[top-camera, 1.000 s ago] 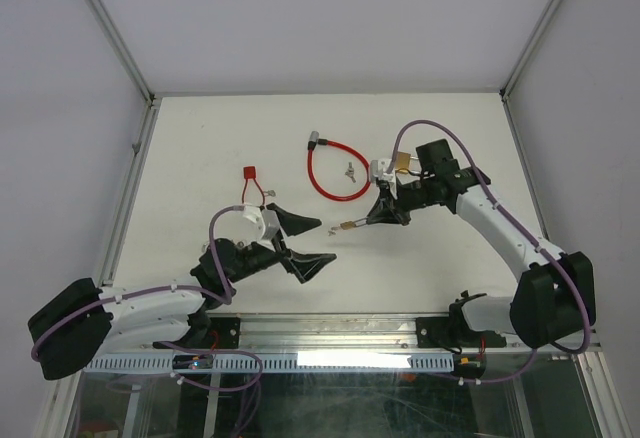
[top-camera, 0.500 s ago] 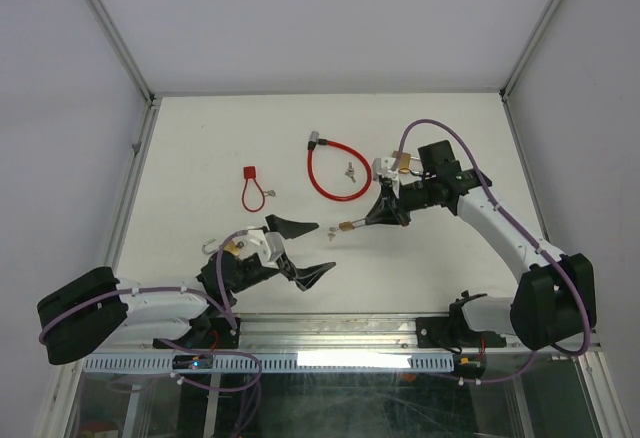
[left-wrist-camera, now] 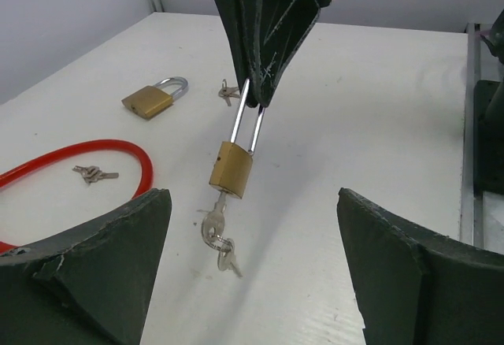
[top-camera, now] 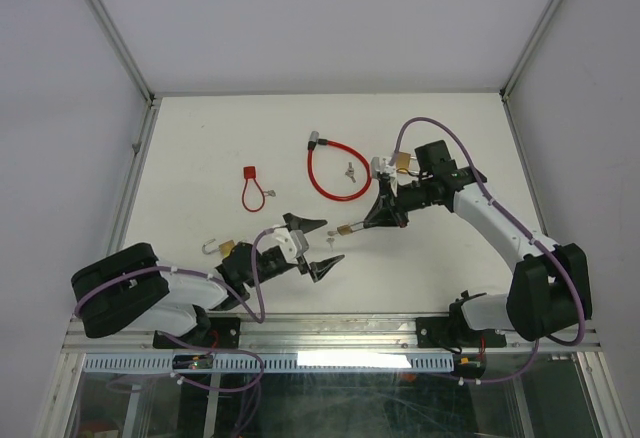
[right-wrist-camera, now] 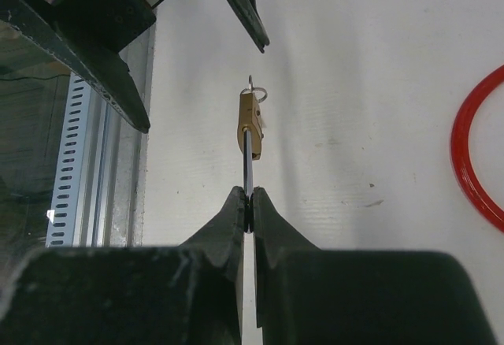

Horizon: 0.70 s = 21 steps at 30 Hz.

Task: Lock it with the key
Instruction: Lock the lock.

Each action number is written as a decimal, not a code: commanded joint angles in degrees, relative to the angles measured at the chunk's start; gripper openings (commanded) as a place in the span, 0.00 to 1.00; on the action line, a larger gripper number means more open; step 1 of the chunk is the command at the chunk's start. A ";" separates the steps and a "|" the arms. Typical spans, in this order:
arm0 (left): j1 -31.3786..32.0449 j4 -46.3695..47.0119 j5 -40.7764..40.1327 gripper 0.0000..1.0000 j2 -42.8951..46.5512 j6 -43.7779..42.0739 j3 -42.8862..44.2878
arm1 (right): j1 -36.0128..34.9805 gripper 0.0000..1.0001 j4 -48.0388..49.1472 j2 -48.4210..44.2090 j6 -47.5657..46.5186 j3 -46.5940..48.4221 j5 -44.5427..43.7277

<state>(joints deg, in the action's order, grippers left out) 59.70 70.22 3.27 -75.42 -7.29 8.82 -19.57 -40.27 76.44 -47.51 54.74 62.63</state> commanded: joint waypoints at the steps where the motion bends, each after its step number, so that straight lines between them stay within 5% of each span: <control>1: -0.96 1.72 -0.15 0.84 -1.65 -2.72 4.85 | 0.43 0.00 -1.23 -1.88 -2.44 2.50 4.36; 13: -10.82 -0.72 27.02 0.58 -6.04 4.97 9.21 | 0.40 0.00 -3.70 -3.62 -7.28 2.13 6.73; 21: -11.36 -5.25 30.96 0.47 -10.67 6.62 14.05 | 0.32 0.00 -3.68 -3.58 -7.25 2.06 6.59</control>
<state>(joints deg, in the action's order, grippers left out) 49.01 65.49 29.78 -85.01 -2.20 19.53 -19.53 -44.14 74.85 -53.76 54.74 66.06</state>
